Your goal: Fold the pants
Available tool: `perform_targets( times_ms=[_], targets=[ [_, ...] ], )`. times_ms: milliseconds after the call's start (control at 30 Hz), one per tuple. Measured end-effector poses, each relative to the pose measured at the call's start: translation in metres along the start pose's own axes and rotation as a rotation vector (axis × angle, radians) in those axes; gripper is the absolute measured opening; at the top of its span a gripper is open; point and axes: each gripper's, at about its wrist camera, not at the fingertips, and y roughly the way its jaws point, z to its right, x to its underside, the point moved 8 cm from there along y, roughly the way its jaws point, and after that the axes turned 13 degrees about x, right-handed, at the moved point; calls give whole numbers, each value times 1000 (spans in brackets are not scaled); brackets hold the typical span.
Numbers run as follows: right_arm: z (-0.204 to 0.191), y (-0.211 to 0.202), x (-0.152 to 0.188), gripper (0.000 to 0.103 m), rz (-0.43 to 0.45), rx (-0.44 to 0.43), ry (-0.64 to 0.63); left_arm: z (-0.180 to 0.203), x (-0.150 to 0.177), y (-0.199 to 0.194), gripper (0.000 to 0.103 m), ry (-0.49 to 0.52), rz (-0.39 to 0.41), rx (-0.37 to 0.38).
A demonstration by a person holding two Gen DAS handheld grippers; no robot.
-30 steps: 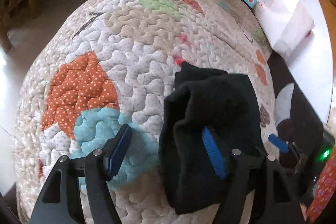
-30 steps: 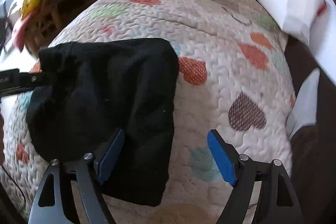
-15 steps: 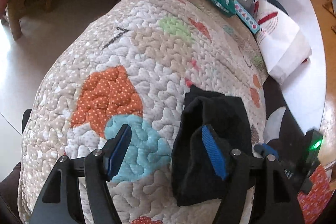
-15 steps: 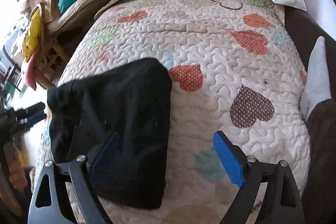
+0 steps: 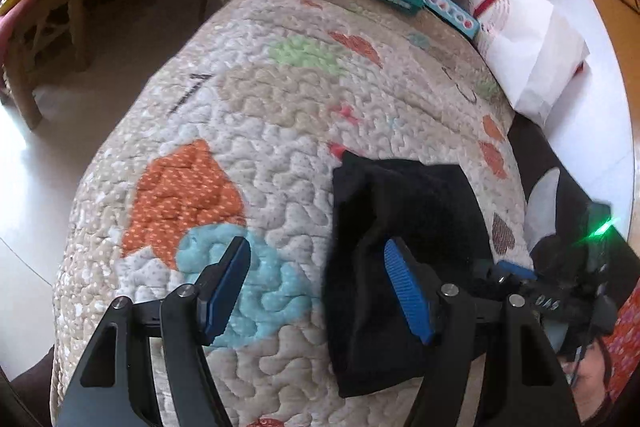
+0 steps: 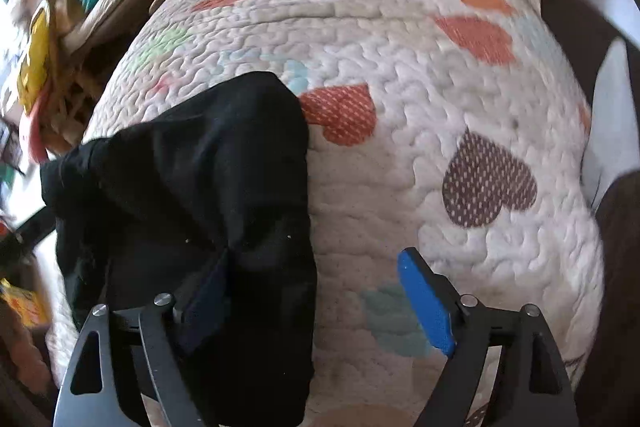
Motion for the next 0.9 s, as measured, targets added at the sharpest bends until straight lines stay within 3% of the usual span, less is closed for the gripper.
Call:
perform_targets(
  times_ms=[167, 333, 900],
  targets=[
    [-9, -14, -5, 87, 38, -62, -11, 4, 18, 18, 69, 28, -69, -26],
    [-10, -11, -5, 87, 30, -91, 13, 10, 22, 22, 72, 89, -81, -68],
    [-7, -2, -1, 88, 11, -129, 48, 9, 24, 30, 76, 50, -104, -33]
  ],
)
